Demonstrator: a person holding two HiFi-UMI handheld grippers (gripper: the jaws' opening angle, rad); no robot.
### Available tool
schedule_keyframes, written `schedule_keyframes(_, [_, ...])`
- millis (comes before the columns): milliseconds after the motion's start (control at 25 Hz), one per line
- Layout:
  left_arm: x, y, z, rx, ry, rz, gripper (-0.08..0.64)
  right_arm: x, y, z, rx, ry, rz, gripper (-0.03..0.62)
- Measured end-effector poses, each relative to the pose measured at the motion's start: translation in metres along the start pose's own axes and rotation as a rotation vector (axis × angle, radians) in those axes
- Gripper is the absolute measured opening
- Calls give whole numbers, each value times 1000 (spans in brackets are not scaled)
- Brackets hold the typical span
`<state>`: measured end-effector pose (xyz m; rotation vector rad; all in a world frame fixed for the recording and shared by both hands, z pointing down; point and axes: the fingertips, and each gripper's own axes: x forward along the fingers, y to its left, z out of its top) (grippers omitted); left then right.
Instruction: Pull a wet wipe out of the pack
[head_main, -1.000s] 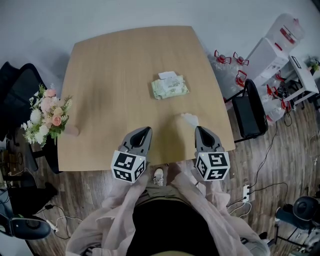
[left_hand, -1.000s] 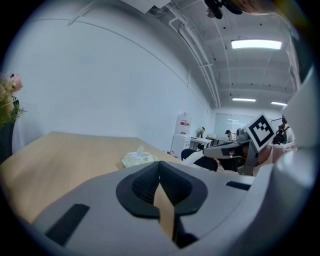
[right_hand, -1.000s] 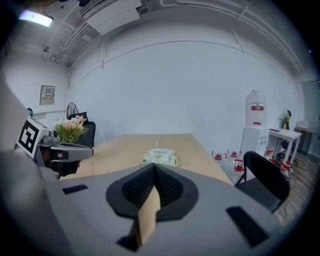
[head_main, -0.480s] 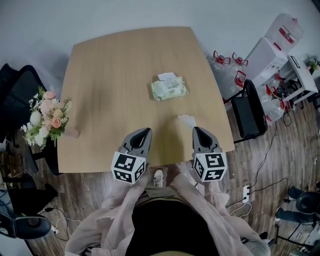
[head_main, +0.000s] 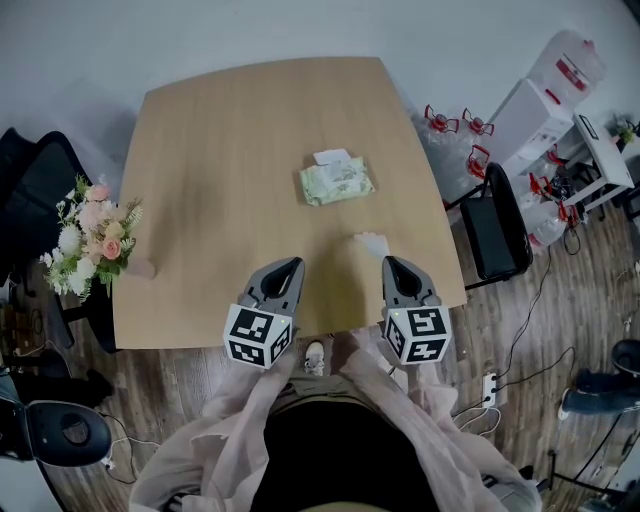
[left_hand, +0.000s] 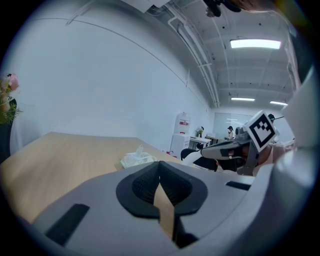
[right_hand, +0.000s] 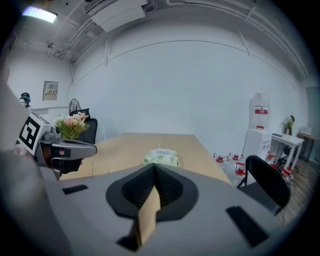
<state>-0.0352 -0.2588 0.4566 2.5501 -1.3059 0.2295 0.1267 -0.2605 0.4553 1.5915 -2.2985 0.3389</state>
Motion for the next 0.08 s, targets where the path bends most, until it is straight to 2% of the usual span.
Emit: schedule_keyframes(80, [1, 0, -1, -1, 1, -1, 11, 1, 0, -1, -1, 2, 2, 6])
